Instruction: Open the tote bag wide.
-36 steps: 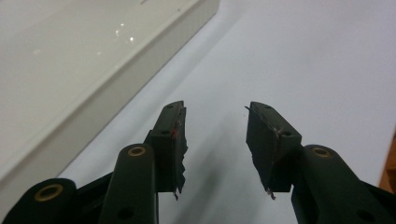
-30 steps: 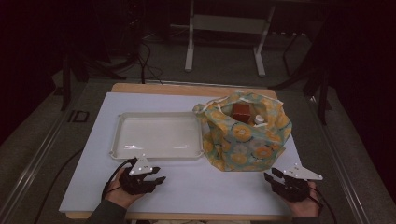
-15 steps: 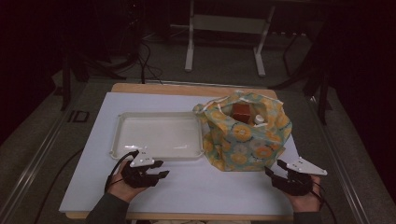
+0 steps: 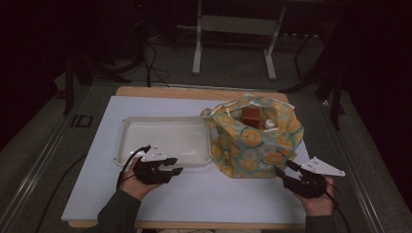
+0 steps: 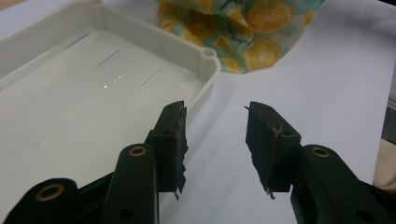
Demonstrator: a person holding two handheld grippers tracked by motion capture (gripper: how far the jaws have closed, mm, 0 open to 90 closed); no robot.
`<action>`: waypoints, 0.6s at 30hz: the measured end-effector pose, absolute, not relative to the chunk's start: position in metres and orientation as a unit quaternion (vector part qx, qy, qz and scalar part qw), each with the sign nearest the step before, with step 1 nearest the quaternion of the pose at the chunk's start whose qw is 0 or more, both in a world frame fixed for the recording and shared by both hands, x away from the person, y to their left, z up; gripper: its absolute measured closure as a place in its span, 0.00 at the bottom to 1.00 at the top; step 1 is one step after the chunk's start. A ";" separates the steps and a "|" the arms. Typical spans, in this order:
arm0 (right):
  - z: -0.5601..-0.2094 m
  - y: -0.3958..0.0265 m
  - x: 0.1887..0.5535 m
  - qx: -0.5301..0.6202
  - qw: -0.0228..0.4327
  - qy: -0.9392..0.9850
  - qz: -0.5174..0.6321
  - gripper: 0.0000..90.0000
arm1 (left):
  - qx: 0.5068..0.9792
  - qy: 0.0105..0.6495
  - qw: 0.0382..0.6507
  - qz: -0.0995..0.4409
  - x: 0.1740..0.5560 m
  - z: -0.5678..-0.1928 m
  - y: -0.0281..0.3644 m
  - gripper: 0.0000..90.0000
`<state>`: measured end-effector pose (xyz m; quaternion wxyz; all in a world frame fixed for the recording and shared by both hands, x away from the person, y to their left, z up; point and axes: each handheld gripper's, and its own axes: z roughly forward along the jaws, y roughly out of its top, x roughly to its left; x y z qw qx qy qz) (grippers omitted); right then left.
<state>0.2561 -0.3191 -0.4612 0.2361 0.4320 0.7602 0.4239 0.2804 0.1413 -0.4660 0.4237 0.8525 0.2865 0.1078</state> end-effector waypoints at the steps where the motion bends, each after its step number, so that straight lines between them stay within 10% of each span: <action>1: -0.460 -0.318 0.256 0.429 0.235 0.761 0.426 0.52 | 0.854 0.283 0.424 0.109 0.281 -0.465 0.139 0.63; 18: -0.451 -0.303 0.253 0.389 0.244 0.778 0.429 0.82 | 0.852 0.261 0.444 0.093 0.288 -0.464 0.106 0.63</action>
